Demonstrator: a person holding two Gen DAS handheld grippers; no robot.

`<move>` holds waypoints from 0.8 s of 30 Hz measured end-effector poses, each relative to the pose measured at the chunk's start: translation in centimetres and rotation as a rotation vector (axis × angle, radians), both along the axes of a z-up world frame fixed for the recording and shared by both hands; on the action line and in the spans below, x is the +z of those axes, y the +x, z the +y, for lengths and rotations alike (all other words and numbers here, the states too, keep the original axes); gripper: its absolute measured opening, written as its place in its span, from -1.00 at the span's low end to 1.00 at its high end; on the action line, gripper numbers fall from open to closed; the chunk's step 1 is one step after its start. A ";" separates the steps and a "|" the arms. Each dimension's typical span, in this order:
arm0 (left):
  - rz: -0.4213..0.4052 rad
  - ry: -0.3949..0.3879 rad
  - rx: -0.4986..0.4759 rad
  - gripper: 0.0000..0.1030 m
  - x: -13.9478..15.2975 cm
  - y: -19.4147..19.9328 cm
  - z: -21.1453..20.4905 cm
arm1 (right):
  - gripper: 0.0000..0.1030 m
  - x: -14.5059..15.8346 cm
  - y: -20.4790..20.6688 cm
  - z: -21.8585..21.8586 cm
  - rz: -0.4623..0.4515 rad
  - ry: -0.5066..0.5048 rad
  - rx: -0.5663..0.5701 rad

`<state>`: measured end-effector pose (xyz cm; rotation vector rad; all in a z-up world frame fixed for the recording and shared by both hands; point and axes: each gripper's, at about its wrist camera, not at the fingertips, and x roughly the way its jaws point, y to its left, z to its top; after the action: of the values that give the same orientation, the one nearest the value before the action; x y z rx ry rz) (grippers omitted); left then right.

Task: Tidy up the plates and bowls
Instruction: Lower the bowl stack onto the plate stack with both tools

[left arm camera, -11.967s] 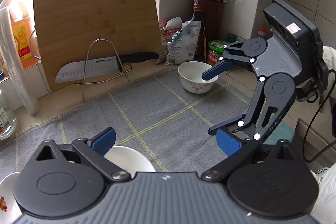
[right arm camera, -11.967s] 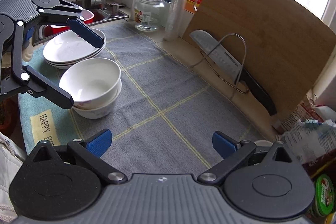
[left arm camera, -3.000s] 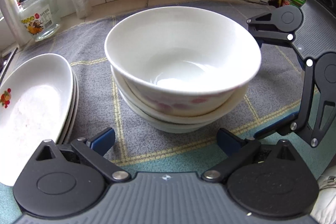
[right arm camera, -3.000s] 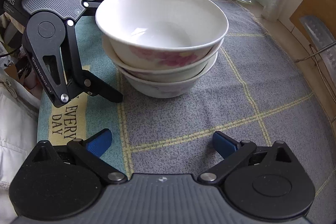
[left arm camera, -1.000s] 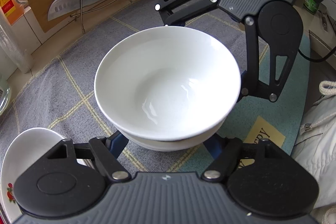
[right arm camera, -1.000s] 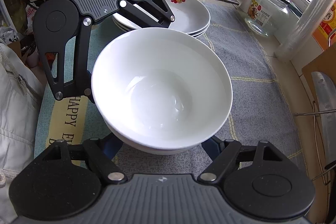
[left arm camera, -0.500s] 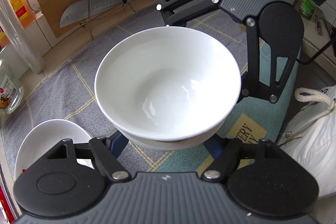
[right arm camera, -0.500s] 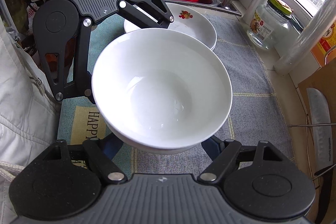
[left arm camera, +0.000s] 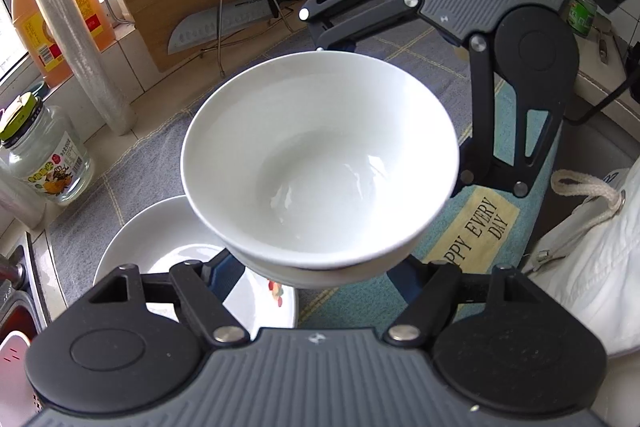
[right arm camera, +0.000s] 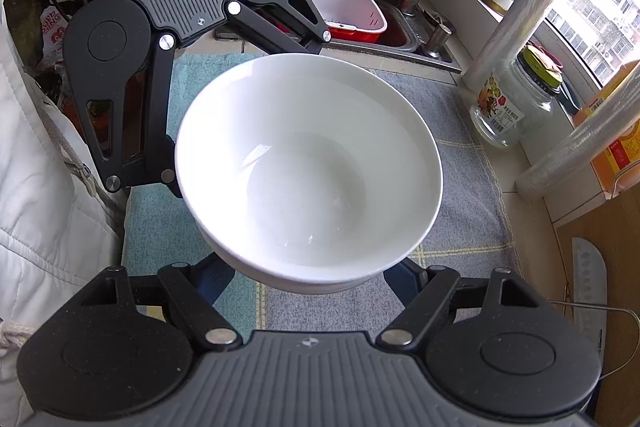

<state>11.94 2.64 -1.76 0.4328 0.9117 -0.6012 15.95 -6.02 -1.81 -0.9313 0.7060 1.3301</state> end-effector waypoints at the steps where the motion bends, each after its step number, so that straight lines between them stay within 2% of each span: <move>1: -0.004 0.000 -0.001 0.48 0.1 0.0 0.5 | 0.64 0.1 -0.1 0.5 -0.004 0.002 -0.002; 13: -0.020 0.010 0.020 0.48 0.0 0.1 6.0 | 0.64 -0.1 -0.2 6.5 -0.026 -0.007 0.011; 24: 0.000 0.018 0.033 0.48 -1.5 1.3 8.7 | 0.64 -1.8 0.6 9.3 -0.025 -0.027 0.002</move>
<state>13.21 11.31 -3.28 0.4331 0.9235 -0.5632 16.55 3.30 -3.59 -0.9688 0.7060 1.3112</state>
